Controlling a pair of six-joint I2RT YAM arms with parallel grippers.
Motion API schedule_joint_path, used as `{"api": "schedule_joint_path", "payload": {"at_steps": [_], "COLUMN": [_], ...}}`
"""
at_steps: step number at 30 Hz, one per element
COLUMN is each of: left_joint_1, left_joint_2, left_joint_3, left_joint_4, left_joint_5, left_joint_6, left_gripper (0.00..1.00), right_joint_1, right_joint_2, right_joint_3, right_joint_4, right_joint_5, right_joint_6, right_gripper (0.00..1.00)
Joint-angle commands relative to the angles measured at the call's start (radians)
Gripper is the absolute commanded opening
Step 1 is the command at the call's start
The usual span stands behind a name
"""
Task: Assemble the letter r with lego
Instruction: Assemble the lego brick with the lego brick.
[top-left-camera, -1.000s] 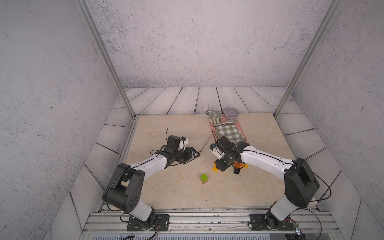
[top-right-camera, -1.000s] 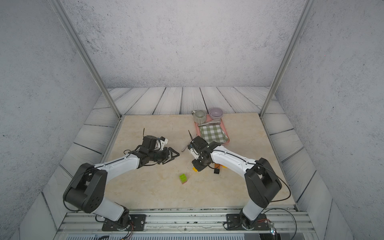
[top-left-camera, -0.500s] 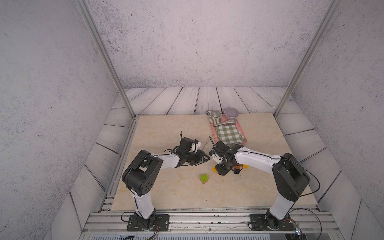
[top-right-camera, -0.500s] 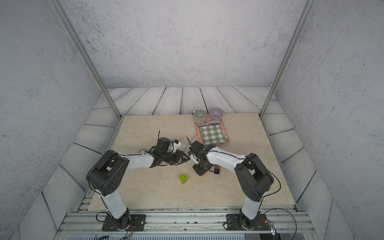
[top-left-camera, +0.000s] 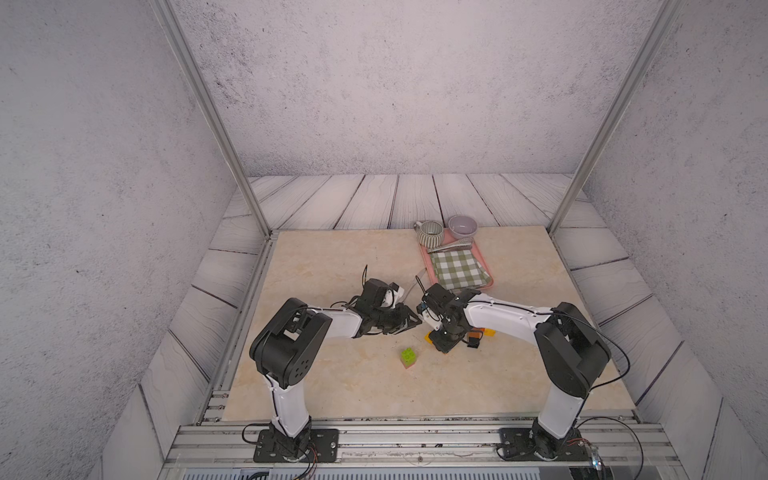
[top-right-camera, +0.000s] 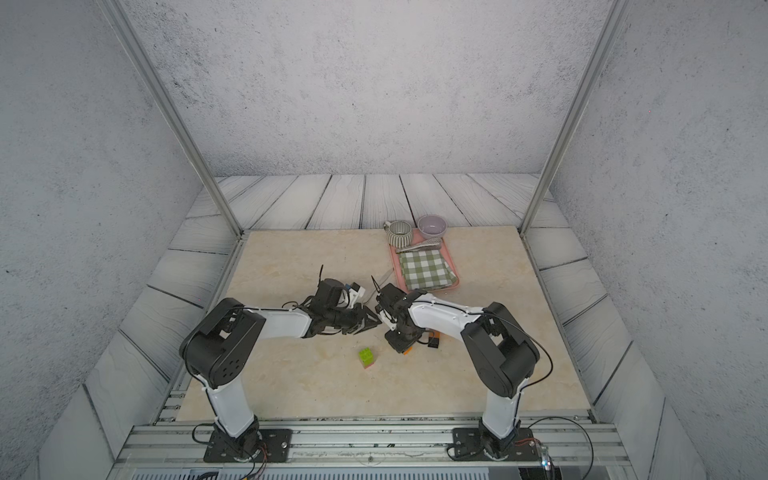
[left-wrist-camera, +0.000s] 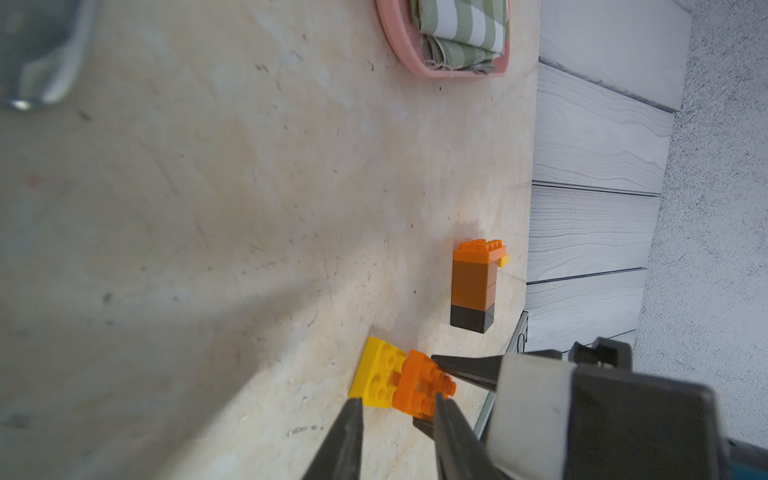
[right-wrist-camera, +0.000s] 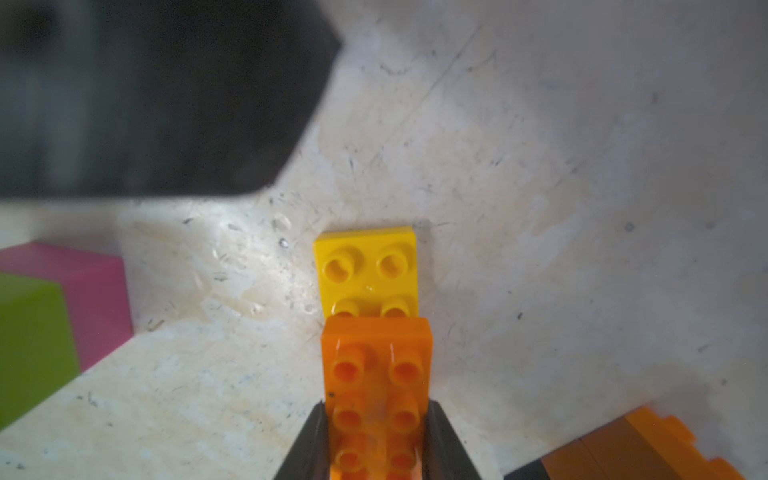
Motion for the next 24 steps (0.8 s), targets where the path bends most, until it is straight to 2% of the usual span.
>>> {"api": "schedule_joint_path", "payload": {"at_steps": [1, 24], "left_joint_1": [-0.004, -0.002], "left_joint_2": [0.020, 0.011], "left_joint_3": [-0.018, -0.039], "left_joint_4": [0.021, 0.032], "left_joint_5": [0.009, 0.002], "left_joint_6": [-0.003, -0.016], "left_gripper": [0.32, 0.31], "right_joint_1": [0.008, 0.033], "right_joint_2": [0.032, 0.052], "right_joint_3": [0.018, 0.005], "right_joint_4": [-0.035, -0.101], "right_joint_5": [0.025, 0.094], "right_joint_6": [-0.021, -0.040], "right_gripper": [0.00, 0.00]}}
